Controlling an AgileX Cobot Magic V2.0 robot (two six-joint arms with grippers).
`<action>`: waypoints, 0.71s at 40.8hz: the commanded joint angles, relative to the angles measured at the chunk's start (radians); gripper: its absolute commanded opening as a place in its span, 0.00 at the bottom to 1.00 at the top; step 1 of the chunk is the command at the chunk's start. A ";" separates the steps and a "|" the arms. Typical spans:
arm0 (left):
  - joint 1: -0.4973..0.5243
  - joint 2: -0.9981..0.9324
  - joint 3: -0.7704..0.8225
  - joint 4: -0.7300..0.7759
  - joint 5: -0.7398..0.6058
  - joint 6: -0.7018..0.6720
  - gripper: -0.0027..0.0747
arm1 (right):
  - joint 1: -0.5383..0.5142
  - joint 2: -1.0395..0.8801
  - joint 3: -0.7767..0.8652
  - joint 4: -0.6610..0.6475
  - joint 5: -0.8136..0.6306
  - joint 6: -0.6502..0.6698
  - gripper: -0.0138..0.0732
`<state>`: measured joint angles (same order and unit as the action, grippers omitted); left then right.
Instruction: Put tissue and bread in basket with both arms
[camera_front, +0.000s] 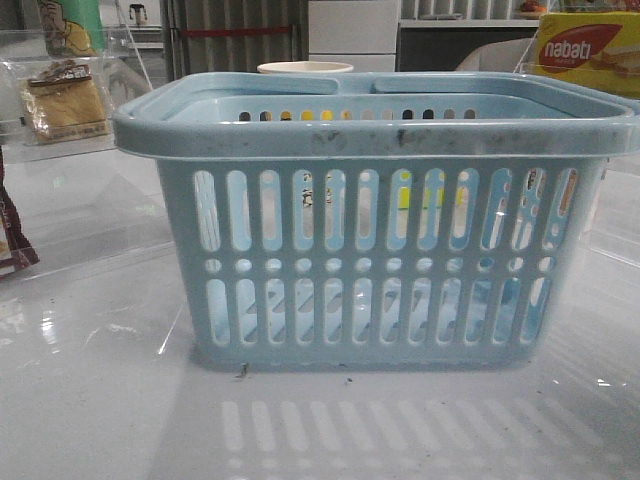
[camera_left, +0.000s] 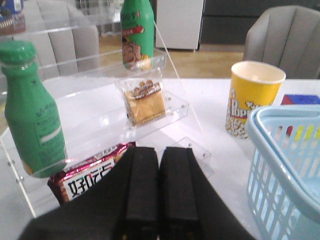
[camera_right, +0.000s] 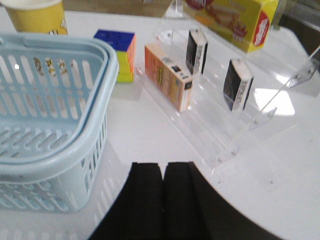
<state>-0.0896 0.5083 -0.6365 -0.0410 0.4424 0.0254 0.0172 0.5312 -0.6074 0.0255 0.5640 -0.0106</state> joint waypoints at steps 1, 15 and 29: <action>-0.007 0.061 -0.026 0.003 -0.059 -0.003 0.15 | -0.006 0.068 -0.037 0.005 -0.045 0.000 0.22; -0.007 0.235 -0.023 0.003 -0.018 -0.003 0.15 | -0.006 0.228 -0.037 0.005 -0.018 0.000 0.23; -0.007 0.343 -0.023 0.054 -0.005 -0.003 0.55 | -0.012 0.303 -0.040 -0.002 -0.033 0.000 0.74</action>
<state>-0.0896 0.8409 -0.6308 0.0090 0.5034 0.0254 0.0165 0.8239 -0.6074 0.0300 0.6069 -0.0106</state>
